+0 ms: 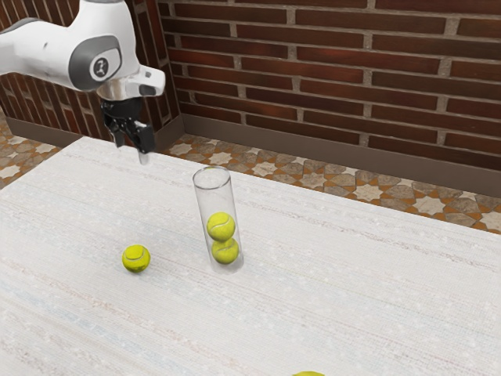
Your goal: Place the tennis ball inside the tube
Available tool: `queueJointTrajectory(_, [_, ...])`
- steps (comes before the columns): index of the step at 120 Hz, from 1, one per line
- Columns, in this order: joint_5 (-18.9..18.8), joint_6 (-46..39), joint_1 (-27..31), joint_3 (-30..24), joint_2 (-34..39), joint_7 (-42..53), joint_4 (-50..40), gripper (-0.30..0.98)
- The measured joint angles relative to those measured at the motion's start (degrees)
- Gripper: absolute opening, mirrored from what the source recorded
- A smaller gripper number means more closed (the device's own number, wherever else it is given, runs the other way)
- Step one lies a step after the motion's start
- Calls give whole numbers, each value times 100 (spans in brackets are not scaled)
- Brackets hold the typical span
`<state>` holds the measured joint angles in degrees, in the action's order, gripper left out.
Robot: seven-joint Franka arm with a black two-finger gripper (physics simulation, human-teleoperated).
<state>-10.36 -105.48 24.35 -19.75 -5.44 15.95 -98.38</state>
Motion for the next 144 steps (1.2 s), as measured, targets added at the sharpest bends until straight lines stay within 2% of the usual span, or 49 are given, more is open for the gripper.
queueJointTrajectory(10, [-47,155,62,12,5,207,-25,67])
queueJointTrajectory(34, [265,247,90,78,-310,398,-876,68])
queueJointTrajectory(65, [645,-733,126,344,-749,358,-1852,68])
queueJointTrajectory(86, [1017,-1368,114,614,-1057,289,-1938,69])
queueJointTrajectory(108, [1140,-1736,101,713,-1333,223,-1914,69])
queueJointTrajectory(144, [1147,-2050,105,726,-1416,147,-1930,50])
